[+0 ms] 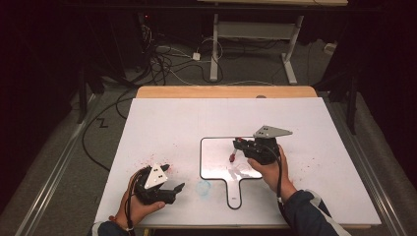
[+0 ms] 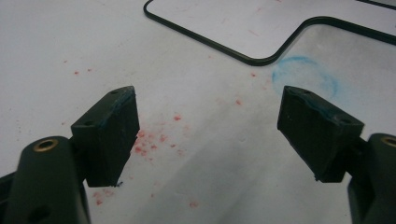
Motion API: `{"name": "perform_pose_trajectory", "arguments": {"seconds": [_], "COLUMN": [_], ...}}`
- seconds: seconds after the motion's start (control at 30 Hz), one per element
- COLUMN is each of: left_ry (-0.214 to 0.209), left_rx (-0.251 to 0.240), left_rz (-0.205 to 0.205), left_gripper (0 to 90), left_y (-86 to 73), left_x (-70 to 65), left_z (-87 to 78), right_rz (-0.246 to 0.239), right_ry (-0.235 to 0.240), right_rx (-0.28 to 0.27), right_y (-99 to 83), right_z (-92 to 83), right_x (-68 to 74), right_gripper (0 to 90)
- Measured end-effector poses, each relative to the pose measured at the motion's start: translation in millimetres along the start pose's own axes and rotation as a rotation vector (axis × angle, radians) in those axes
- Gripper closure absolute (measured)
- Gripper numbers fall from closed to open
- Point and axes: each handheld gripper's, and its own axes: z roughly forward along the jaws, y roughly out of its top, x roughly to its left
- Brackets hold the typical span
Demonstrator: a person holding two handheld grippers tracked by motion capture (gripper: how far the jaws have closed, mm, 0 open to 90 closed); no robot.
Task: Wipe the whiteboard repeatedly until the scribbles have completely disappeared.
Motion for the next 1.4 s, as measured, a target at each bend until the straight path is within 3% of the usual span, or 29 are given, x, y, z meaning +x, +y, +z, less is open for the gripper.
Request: {"name": "perform_pose_trajectory", "arguments": {"seconds": [0.23,0.33,0.43,0.6,0.73,0.93,1.07,1.17,1.23,1.4], "left_ry": [-0.002,-0.006,-0.005,-0.005,-0.008,-0.012,-0.014,-0.016,-0.018,-0.019], "left_rx": [0.002,0.002,0.0,-0.002,-0.003,0.003,0.007,0.007,0.003,0.01], "left_rz": [0.006,0.006,0.002,-0.001,-0.017,-0.01,-0.003,-0.002,-0.002,0.006], "left_gripper": [20.1,20.2,20.2,20.2,20.1,20.2,20.1,20.1,20.2,20.1], "left_y": [0.5,-0.1,-0.6,-1.6,-2.4,-0.8,0.2,0.7,1.5,1.6], "left_x": [-0.8,-0.4,0.2,0.2,1.6,-0.7,-1.7,-1.7,-1.7,-2.0], "left_z": [0.5,0.2,-0.8,-2.0,-1.9,0.0,2.1,2.4,2.9,3.7], "right_rz": [-0.021,-0.025,-0.036,-0.015,0.028,0.039,0.034,0.042,0.054,0.045], "right_ry": [0.093,0.115,0.106,0.064,0.028,-0.037,-0.074,-0.064,-0.034,0.031], "right_rx": [-0.012,-0.015,-0.005,0.02,0.028,0.039,0.052,0.036,0.019,-0.002], "right_y": [0.7,2.0,4.8,4.7,-2.0,-14.4,-18.8,-21.0,-21.7,-17.6], "right_z": [15.3,21.7,24.4,14.1,-5.7,-40.5,-55.5,-55.9,-50.7,-30.0], "right_x": [24.3,33.2,37.2,27.0,6.7,-16.1,-23.0,-24.7,-23.7,-7.8], "right_gripper": [81.6,81.6,81.6,81.6,81.6,81.6,81.7,81.6,81.7,81.6]}}
